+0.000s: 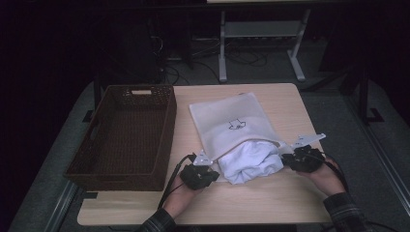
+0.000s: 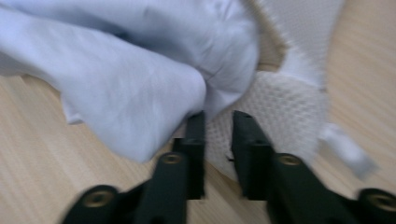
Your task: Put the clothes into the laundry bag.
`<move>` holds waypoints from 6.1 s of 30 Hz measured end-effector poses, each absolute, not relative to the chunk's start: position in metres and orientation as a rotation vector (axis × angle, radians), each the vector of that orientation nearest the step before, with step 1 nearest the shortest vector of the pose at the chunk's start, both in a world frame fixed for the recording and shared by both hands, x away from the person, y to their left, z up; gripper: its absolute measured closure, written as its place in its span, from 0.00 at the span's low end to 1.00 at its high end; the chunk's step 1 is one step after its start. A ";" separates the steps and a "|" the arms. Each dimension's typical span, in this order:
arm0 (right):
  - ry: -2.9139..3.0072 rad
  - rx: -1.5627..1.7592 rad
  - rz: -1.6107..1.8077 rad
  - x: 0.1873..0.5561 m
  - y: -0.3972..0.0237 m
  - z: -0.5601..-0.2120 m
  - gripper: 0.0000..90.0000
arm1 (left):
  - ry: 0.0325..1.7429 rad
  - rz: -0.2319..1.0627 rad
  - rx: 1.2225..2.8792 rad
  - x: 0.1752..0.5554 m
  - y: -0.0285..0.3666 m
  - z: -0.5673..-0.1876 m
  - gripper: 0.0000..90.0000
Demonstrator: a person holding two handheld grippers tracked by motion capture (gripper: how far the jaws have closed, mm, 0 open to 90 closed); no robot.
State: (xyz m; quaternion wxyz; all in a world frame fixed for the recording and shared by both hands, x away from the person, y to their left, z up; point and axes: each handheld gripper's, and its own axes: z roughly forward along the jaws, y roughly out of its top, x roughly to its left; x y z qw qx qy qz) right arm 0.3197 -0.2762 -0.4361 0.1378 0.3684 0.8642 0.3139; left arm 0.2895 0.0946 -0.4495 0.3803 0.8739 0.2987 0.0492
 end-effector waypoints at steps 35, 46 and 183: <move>2.818 0.540 0.949 0.308 -0.121 -0.436 0.38 | 0.783 0.111 2.264 0.288 0.094 -0.461 0.97; 2.700 0.510 0.810 0.302 -0.116 -0.448 0.78 | 0.792 0.108 2.268 0.288 0.094 -0.462 0.97; 2.406 1.142 1.153 0.395 -0.128 -0.459 0.92 | 0.778 0.049 2.305 0.297 0.093 -0.461 0.98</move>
